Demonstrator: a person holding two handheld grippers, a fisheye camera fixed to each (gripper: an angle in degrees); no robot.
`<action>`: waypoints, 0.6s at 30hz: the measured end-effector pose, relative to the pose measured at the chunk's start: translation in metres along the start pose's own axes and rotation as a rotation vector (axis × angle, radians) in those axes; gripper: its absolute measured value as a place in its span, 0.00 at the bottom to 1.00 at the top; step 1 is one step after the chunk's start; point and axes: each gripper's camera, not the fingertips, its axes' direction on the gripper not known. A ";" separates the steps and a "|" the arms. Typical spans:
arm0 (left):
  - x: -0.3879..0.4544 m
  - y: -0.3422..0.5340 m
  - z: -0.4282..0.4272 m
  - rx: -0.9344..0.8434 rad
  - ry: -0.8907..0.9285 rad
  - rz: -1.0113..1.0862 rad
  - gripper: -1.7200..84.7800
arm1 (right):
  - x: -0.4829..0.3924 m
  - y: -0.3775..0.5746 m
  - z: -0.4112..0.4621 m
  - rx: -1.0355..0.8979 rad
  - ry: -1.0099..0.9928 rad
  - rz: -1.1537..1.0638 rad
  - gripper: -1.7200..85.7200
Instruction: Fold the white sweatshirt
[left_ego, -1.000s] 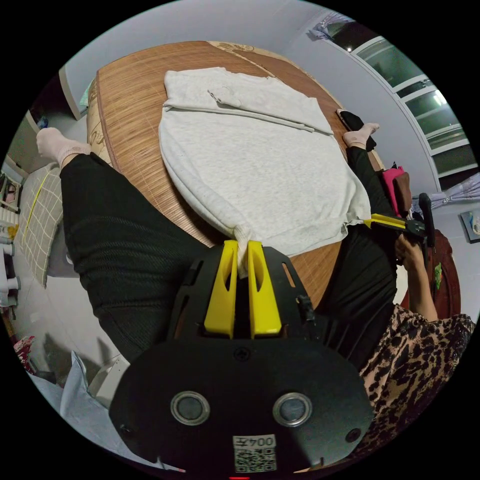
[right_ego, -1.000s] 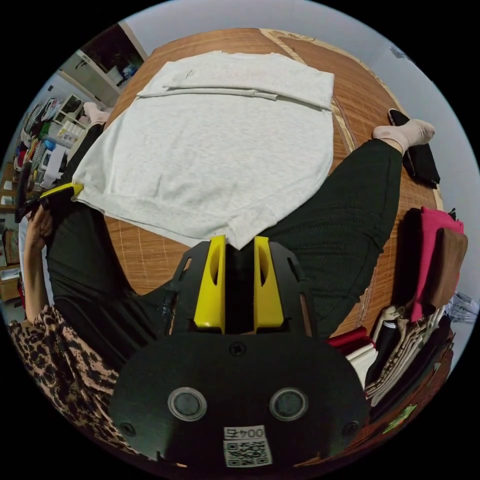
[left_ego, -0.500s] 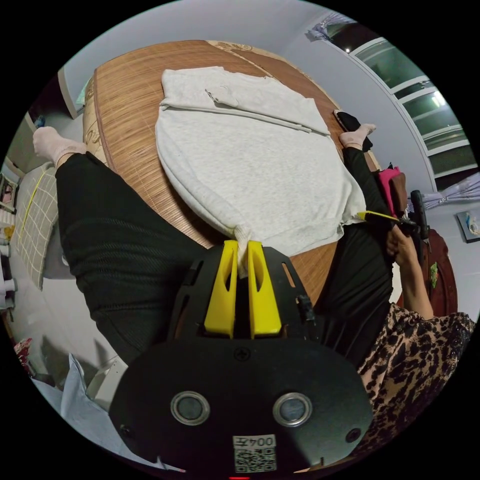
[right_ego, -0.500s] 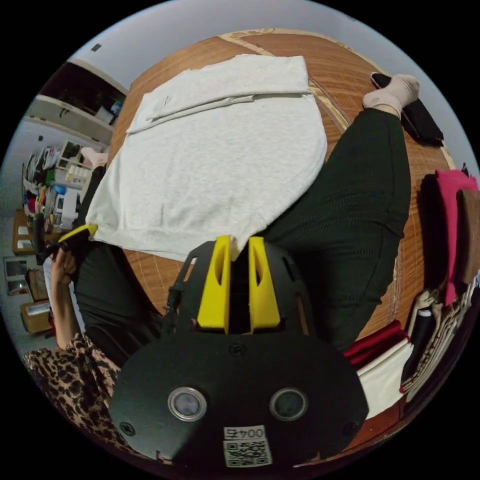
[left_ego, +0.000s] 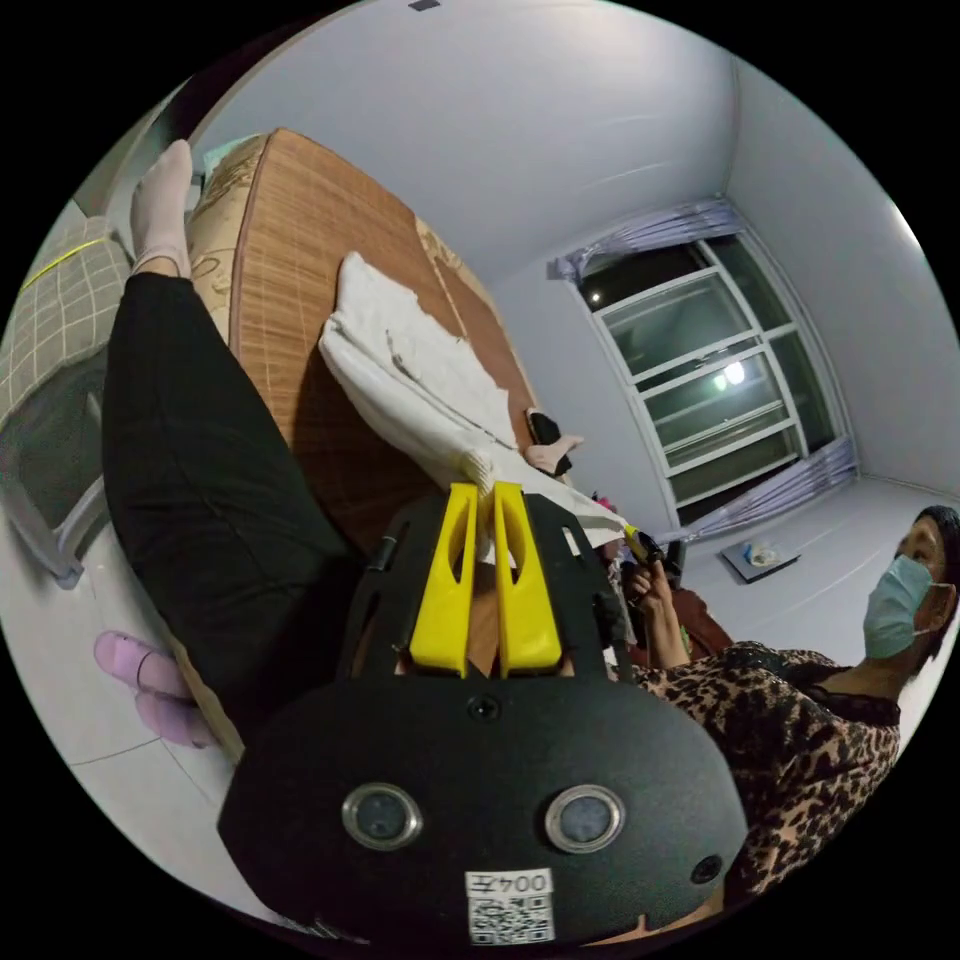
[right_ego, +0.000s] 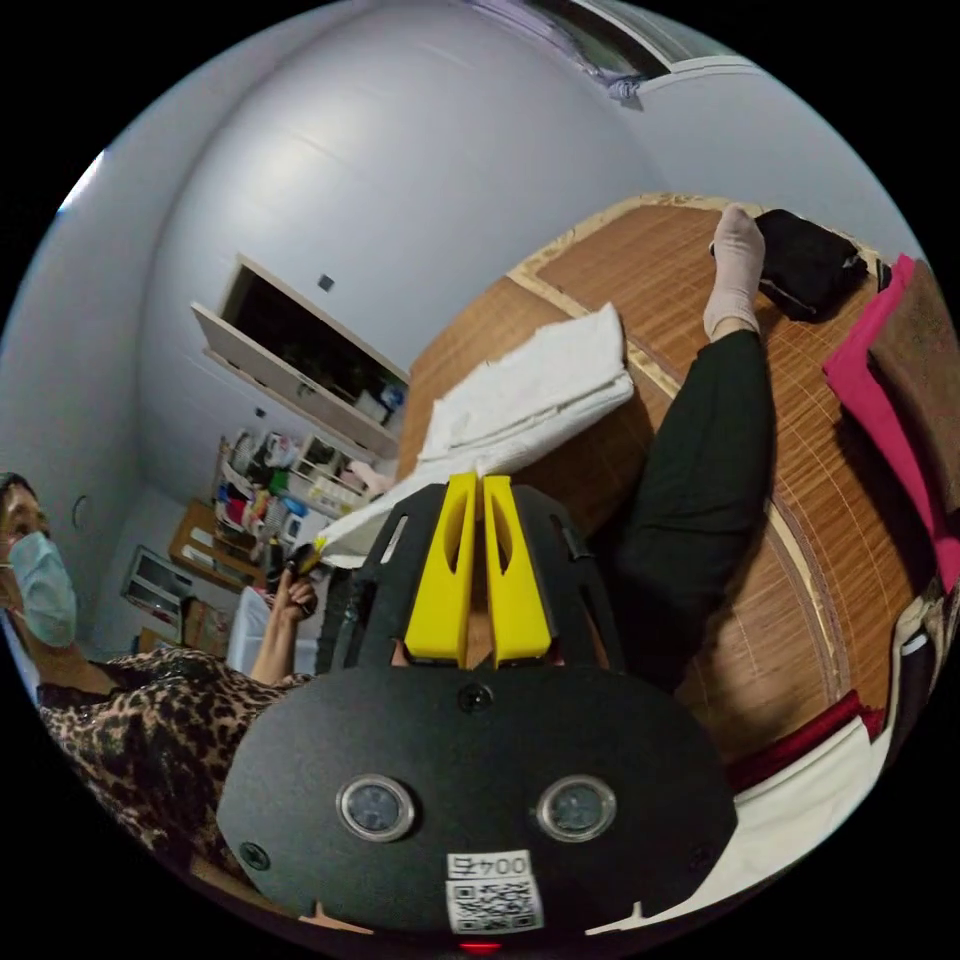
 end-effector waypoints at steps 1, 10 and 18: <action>0.006 -0.003 -0.013 0.012 0.030 0.012 0.06 | 0.001 0.004 -0.014 0.021 -0.037 0.002 0.02; 0.036 -0.026 -0.070 -0.005 0.112 -0.027 0.06 | 0.005 0.031 -0.073 0.060 -0.126 -0.004 0.05; 0.031 -0.118 -0.063 0.087 0.204 -0.100 0.06 | 0.023 -0.033 -0.069 0.145 -0.199 0.020 0.02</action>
